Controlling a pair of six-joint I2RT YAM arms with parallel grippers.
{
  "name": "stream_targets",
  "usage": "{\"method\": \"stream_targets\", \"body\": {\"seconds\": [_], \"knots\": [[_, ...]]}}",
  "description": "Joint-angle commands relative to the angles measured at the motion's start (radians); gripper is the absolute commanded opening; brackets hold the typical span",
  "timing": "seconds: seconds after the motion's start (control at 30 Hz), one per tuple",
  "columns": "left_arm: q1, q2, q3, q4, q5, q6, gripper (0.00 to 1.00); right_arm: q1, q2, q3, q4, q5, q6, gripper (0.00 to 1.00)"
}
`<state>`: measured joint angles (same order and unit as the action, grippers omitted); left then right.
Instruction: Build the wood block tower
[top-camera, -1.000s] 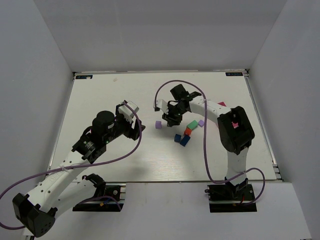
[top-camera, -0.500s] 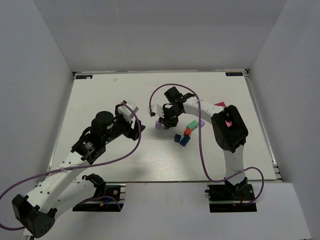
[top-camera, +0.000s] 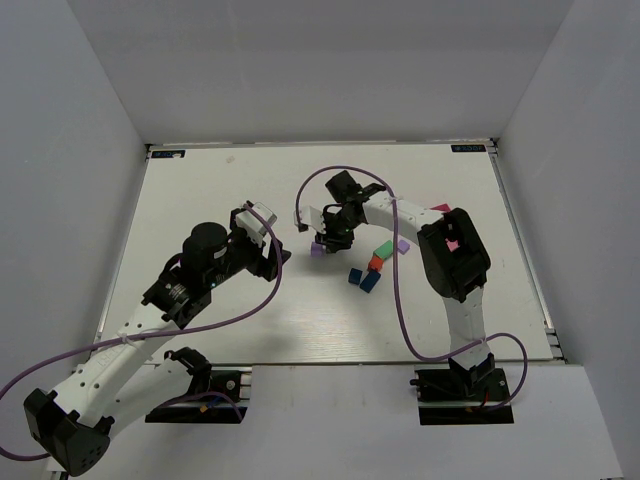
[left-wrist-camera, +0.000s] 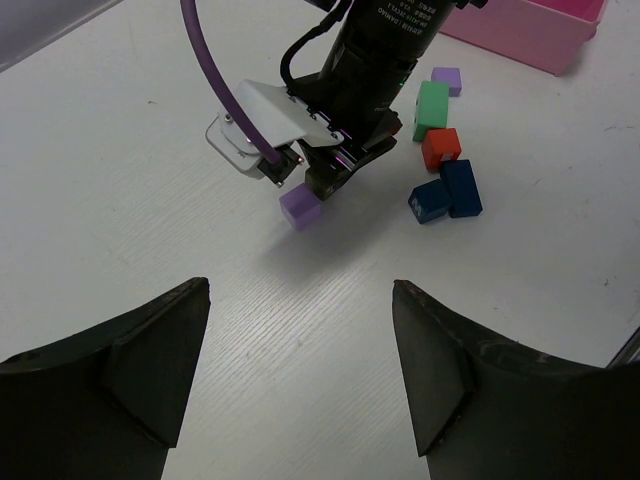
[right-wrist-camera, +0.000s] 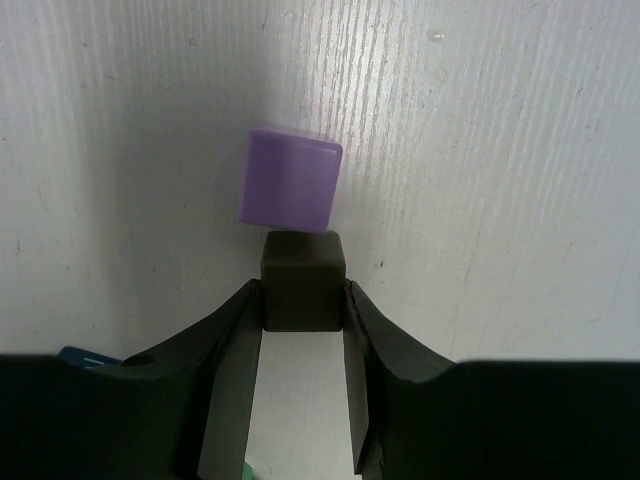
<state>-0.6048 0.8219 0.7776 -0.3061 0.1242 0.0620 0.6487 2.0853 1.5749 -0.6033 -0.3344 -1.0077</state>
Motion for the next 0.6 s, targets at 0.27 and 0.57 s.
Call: {"method": "stream_targets", "body": {"seconds": [0.27,0.57], "knots": [[0.004,-0.017,-0.001,0.013,0.018,-0.008,0.84,0.003,0.012,0.016,-0.039,0.009,-0.043,0.22],[0.004,-0.017,-0.001,0.013,0.018,-0.008,0.84,0.005,0.010,0.017,-0.056,-0.008,-0.042,0.25]]}}
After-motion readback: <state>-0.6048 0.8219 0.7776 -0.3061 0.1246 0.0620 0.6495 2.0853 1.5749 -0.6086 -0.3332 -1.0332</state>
